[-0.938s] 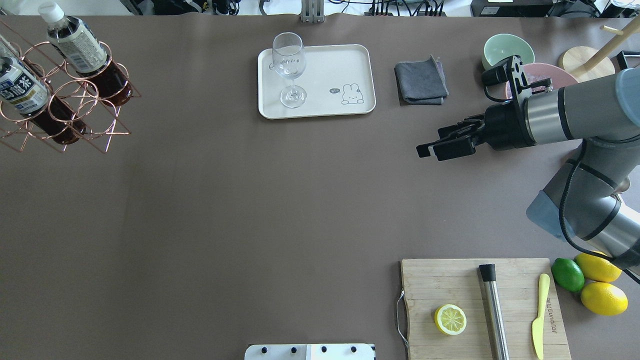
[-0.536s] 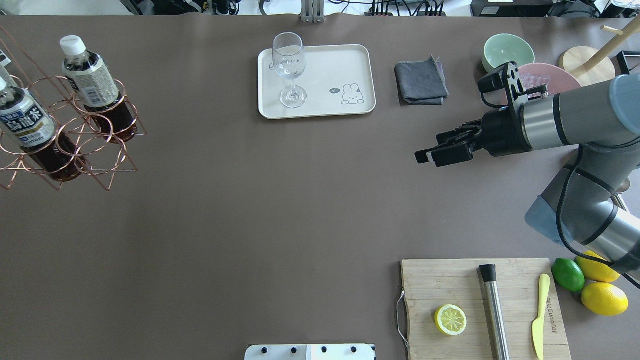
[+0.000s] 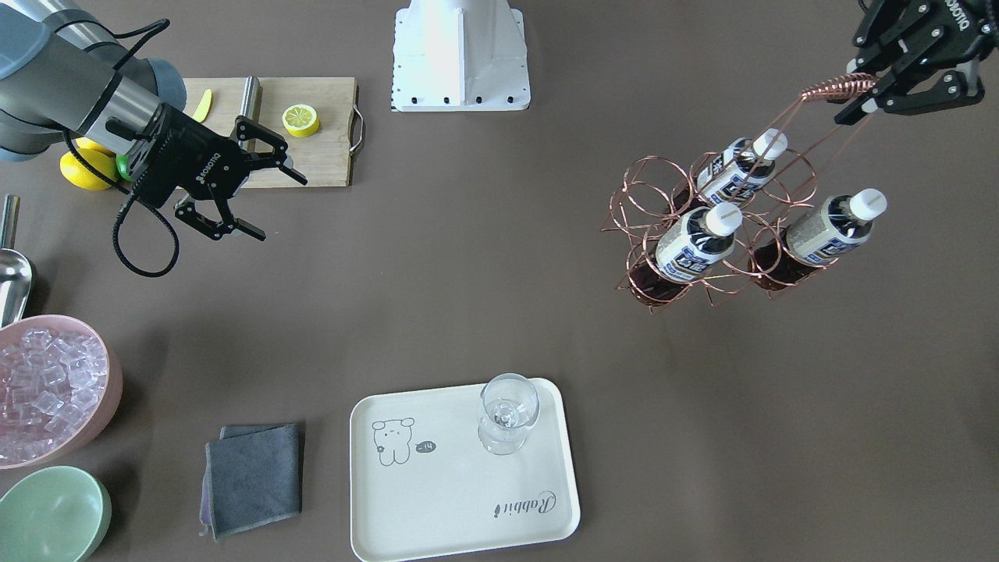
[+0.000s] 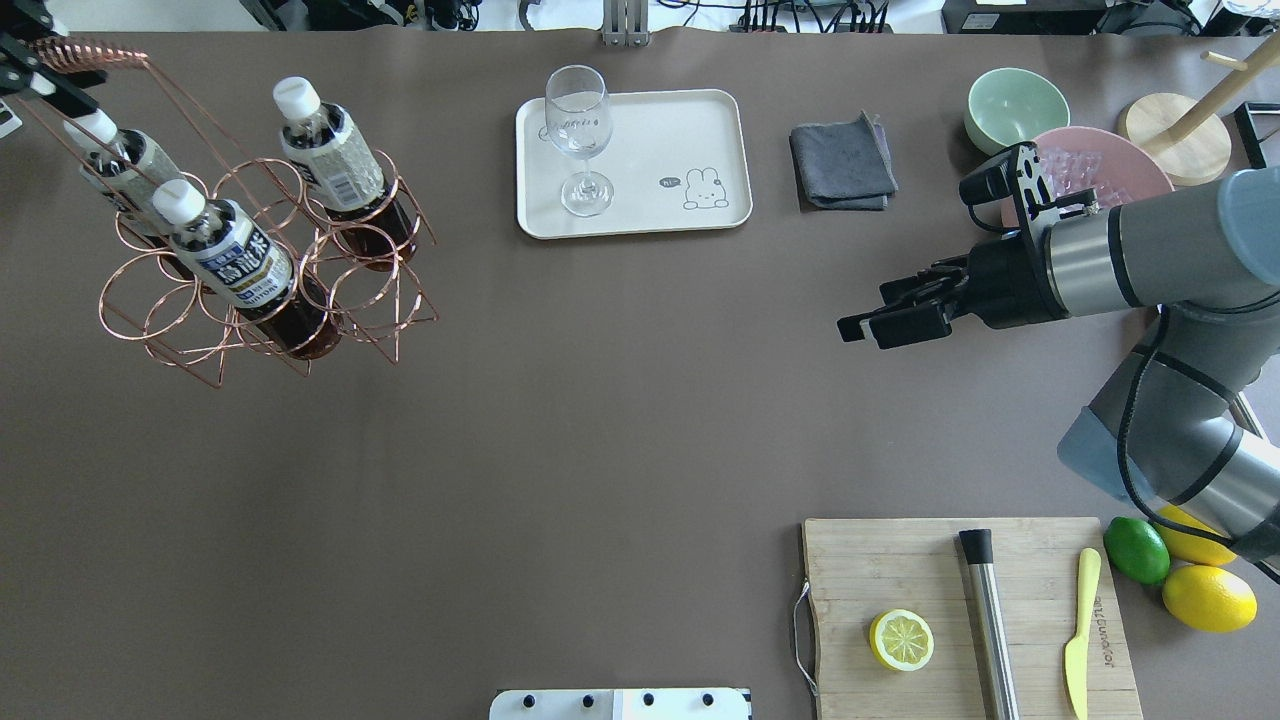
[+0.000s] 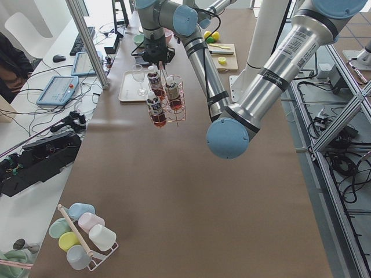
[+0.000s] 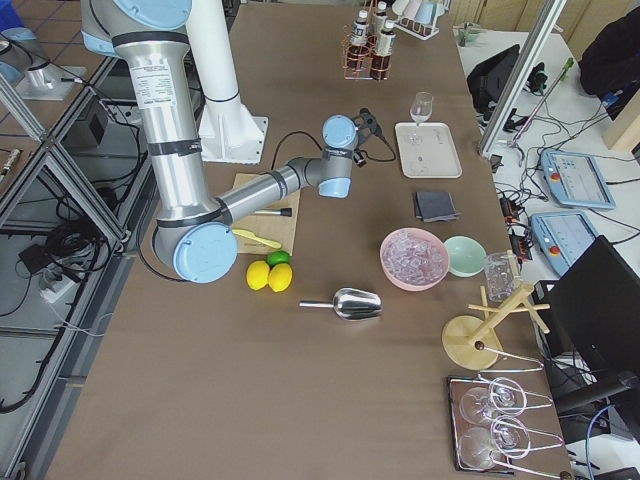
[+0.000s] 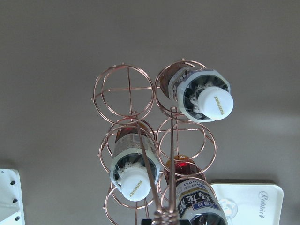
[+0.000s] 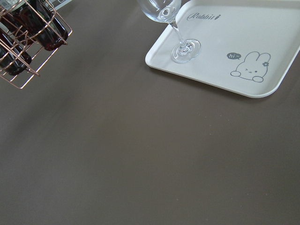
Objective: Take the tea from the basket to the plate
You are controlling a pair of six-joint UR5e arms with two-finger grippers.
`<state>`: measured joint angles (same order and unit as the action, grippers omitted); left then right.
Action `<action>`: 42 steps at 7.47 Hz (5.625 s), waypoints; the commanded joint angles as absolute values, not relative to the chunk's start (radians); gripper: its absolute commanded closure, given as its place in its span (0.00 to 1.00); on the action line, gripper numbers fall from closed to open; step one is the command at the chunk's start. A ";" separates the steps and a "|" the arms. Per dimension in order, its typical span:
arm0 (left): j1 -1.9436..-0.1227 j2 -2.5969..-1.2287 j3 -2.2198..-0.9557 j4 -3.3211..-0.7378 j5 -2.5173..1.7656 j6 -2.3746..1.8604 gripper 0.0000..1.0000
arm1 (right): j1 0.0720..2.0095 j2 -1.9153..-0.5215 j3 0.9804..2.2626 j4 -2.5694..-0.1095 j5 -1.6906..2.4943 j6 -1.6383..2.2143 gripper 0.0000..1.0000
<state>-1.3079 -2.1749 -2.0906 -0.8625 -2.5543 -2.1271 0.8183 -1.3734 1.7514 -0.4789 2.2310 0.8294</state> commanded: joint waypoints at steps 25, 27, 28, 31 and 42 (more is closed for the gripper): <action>-0.671 -2.507 -1.911 -1.298 -2.154 -2.984 1.00 | 0.747 -1.394 1.693 -0.482 1.959 0.696 0.00; -0.638 -2.484 -1.913 -1.339 -2.106 -2.984 1.00 | 0.747 -1.394 1.692 -0.482 1.957 0.695 0.00; -0.638 -2.467 -1.916 -1.362 -2.105 -2.984 1.00 | 0.741 -1.394 1.689 -0.482 1.956 0.695 0.00; -0.638 -2.439 -1.921 -1.390 -2.105 -2.982 1.00 | 0.718 -1.393 1.695 -0.482 1.921 0.693 0.00; -0.569 -2.442 -1.937 -1.425 -2.074 -2.984 1.00 | 0.645 -1.387 1.893 -0.426 1.847 0.697 0.00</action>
